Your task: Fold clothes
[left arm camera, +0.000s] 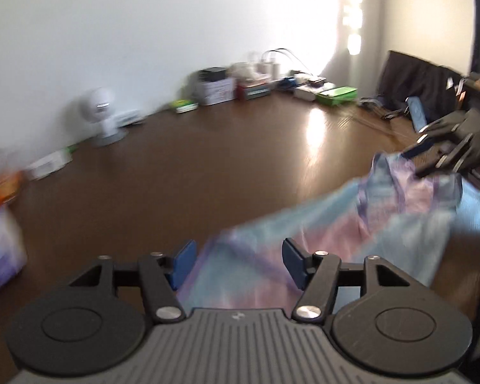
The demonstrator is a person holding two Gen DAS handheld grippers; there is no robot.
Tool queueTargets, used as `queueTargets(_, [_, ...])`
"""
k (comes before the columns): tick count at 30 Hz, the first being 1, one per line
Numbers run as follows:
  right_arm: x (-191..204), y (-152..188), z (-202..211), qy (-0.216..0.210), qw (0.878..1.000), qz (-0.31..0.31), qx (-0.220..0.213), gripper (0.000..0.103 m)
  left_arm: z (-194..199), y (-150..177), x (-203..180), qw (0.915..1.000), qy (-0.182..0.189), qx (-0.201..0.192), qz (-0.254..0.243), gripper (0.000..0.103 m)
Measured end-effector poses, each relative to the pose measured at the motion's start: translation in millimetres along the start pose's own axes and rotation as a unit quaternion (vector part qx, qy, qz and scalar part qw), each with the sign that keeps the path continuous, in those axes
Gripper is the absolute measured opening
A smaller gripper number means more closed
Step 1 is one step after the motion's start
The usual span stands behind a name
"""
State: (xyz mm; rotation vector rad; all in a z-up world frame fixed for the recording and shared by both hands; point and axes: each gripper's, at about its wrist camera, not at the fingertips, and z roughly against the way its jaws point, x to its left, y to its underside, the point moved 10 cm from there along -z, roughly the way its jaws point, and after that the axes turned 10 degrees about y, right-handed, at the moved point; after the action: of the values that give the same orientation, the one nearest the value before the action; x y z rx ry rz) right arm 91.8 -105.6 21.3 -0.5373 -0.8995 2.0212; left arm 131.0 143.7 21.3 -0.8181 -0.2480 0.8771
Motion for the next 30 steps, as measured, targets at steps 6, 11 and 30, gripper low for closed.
queueTargets(6, [6, -14, -66, -0.003, 0.998, 0.024, 0.054, 0.037, -51, -1, 20, 0.9984, 0.041, 0.037, 0.009, 0.03])
queueTargets(11, [0, 0, -78, -0.004, 0.997, 0.027, 0.065, 0.036, -73, 12, 28, 0.9964, 0.062, 0.058, 0.004, 0.008])
queueTargets(30, [70, 45, 6, -0.041, 0.99, 0.133, 0.037, 0.003, 17, 112, -53, 0.9999, -0.011, 0.001, 0.008, 0.005])
